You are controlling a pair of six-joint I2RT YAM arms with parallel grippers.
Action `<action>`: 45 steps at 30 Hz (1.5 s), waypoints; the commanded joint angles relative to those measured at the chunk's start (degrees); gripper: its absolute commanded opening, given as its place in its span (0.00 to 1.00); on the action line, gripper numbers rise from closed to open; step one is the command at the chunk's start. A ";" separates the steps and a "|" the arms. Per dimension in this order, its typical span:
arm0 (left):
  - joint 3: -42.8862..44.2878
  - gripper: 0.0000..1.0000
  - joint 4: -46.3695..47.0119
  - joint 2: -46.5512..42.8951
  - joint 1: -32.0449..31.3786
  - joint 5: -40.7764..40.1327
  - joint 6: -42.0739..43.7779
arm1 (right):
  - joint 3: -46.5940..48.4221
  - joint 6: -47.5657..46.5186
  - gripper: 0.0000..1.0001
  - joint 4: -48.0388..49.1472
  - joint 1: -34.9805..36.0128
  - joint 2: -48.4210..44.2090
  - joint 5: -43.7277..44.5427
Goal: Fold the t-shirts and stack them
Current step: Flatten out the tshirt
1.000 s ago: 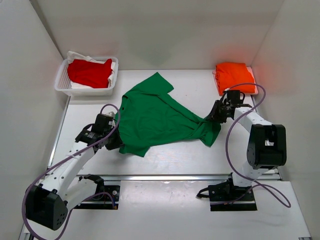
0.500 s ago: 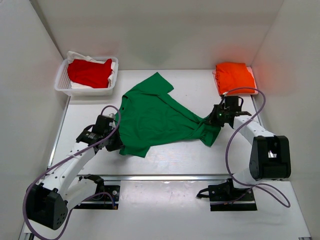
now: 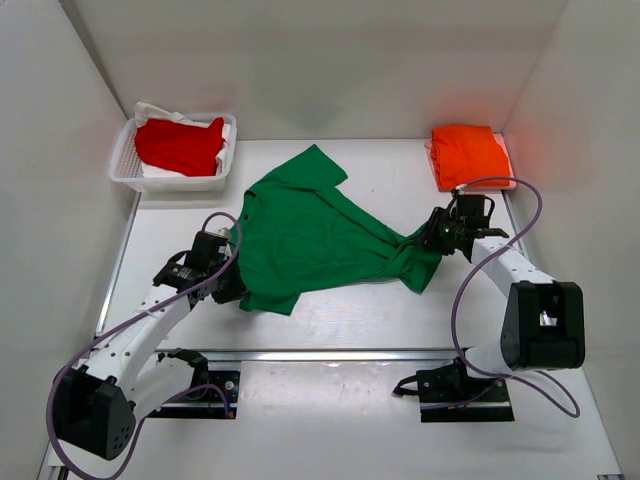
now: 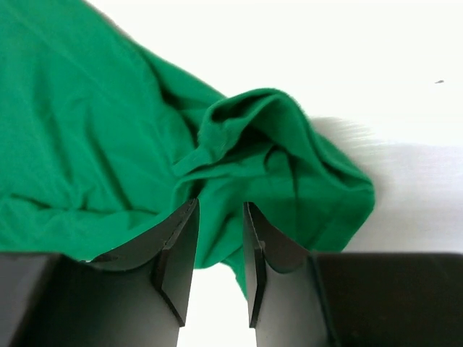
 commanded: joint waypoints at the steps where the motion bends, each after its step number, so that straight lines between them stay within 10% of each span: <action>1: 0.17 0.00 0.53 -1.14 0.41 0.94 0.07 | 1.35 0.32 0.28 3.27 -0.47 1.45 3.20; 32: -0.44 0.00 2.02 1.06 0.33 1.11 0.33 | 4.34 3.56 0.47 13.12 -2.75 13.13 -1.54; 41: -0.71 0.00 1.76 0.70 0.76 1.03 0.50 | 5.23 2.51 0.00 12.78 -3.19 13.06 -9.53; 45: 1.57 0.00 0.44 0.35 0.94 0.77 0.33 | 4.35 0.14 0.00 6.99 -2.67 4.56 -11.39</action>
